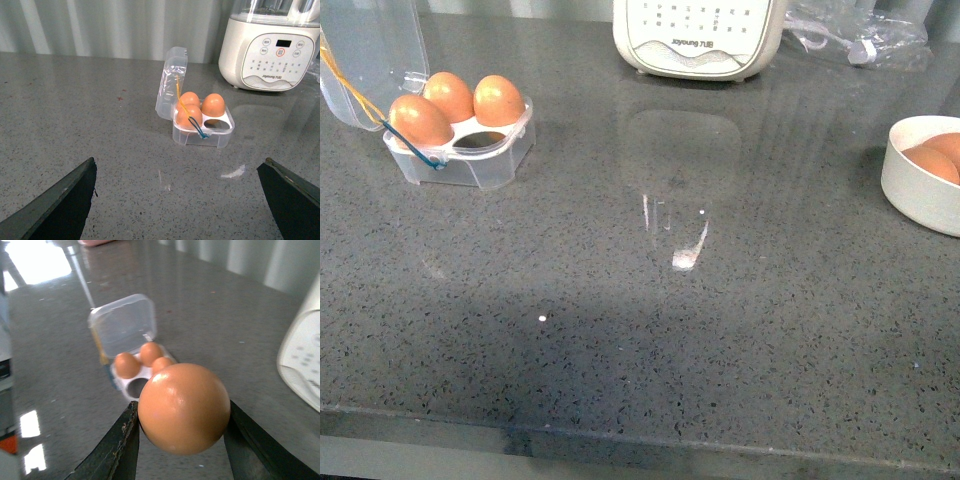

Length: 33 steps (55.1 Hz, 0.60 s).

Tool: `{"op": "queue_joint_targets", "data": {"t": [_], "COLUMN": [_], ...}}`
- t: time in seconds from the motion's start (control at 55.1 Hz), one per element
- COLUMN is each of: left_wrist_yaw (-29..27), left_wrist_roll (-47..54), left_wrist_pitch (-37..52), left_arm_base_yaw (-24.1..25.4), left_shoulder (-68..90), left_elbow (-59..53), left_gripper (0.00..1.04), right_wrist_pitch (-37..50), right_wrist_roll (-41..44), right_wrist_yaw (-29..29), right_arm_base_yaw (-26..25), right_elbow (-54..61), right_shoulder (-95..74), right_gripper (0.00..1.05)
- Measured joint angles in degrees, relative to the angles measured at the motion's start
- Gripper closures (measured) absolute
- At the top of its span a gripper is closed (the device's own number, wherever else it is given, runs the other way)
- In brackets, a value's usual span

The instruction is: Put egg into box

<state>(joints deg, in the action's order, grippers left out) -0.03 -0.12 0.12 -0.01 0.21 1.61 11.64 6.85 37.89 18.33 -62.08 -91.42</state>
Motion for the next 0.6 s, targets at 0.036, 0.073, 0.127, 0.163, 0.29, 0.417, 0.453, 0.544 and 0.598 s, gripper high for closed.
{"op": "queue_joint_targets", "data": {"t": [0.036, 0.073, 0.127, 0.163, 0.29, 0.417, 0.453, 0.544, 0.598], "left_wrist_yaw": [-0.02, 0.00, 0.00, 0.00, 0.00, 0.00, 0.00, 0.00, 0.00], "left_wrist_roll": [0.00, 0.00, 0.00, 0.00, 0.00, 0.00, 0.00, 0.00, 0.00], "left_wrist_pitch": [0.00, 0.00, 0.00, 0.00, 0.00, 0.00, 0.00, 0.00, 0.00], "left_arm_base_yaw": [0.00, 0.02, 0.02, 0.00, 0.00, 0.00, 0.00, 0.00, 0.00], "left_shoulder": [0.00, 0.00, 0.00, 0.00, 0.00, 0.00, 0.00, 0.00, 0.00], "left_elbow": [0.00, 0.00, 0.00, 0.00, 0.00, 0.00, 0.00, 0.00, 0.00], "left_gripper": [0.07, 0.07, 0.07, 0.07, 0.07, 0.07, 0.07, 0.07, 0.07], "right_wrist_pitch": [-0.57, -1.36, -3.82, -5.20, -9.66, -12.07, -12.22, -12.57, -12.63], "right_wrist_roll": [0.81, 1.92, 4.00, 5.31, 10.05, 13.00, 13.29, 13.68, 13.64], "right_wrist_yaw": [2.25, 3.93, 6.71, 7.56, 8.33, 7.96, 7.43, 6.54, 6.14], "right_arm_base_yaw": [0.28, 0.42, 0.24, -0.11, -1.27, -1.09, -0.85, 0.46, 1.42], "right_elbow": [0.00, 0.00, -0.22, -0.81, -3.08, -6.01, -6.86, -10.19, -12.02], "right_shoulder": [-0.02, -0.04, -0.37, -1.05, -3.91, -6.91, -7.63, -10.27, -11.98], "right_gripper": [0.64, 0.64, 0.64, 0.64, 0.64, 0.64, 0.64, 0.64, 0.64]}}
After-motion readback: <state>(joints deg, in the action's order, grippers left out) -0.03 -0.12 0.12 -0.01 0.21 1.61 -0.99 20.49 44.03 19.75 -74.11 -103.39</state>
